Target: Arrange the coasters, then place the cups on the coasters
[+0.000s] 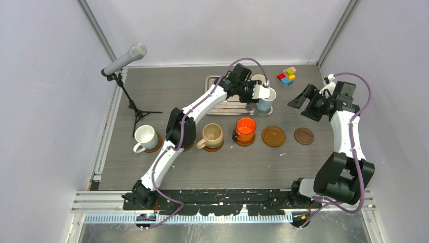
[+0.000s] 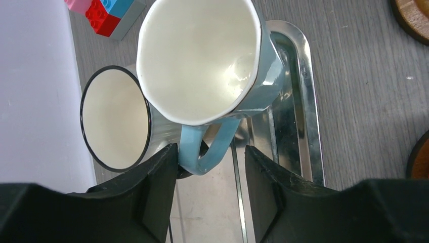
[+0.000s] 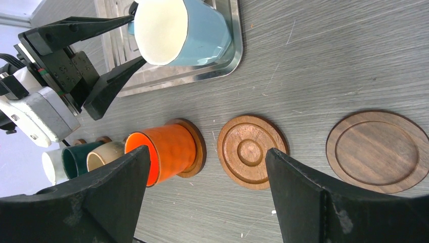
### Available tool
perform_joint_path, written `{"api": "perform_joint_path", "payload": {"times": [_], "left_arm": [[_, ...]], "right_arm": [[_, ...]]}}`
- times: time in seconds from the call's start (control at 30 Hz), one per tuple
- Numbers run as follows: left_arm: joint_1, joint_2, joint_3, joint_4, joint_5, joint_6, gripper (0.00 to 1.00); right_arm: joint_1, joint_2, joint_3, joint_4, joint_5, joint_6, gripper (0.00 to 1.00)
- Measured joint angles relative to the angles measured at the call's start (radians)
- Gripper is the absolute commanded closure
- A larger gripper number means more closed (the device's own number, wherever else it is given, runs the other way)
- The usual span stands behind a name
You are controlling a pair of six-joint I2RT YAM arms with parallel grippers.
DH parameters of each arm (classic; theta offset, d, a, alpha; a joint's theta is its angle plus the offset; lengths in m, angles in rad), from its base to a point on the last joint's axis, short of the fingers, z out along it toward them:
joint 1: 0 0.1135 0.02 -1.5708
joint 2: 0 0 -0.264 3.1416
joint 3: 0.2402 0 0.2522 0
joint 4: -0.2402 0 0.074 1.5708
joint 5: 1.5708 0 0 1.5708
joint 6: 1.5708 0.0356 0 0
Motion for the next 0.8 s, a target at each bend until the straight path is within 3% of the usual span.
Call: {"api": "perform_joint_path", "payload": {"times": [0.23, 0.47, 0.8], "left_arm": [[-0.013, 0.014, 0.011, -0.001, 0.001, -0.021, 0.5], [-0.016, 0.029, 0.021, -0.002, 0.001, -0.031, 0.64], [-0.025, 0.033, 0.021, -0.005, -0.017, -0.052, 0.68]], "right_arm": [[-0.002, 0.006, 0.0, 0.0, 0.0, 0.0, 0.12], [-0.004, 0.006, 0.0, 0.0, 0.0, 0.0, 0.12], [-0.008, 0.012, 0.0, 0.0, 0.0, 0.001, 0.12]]}}
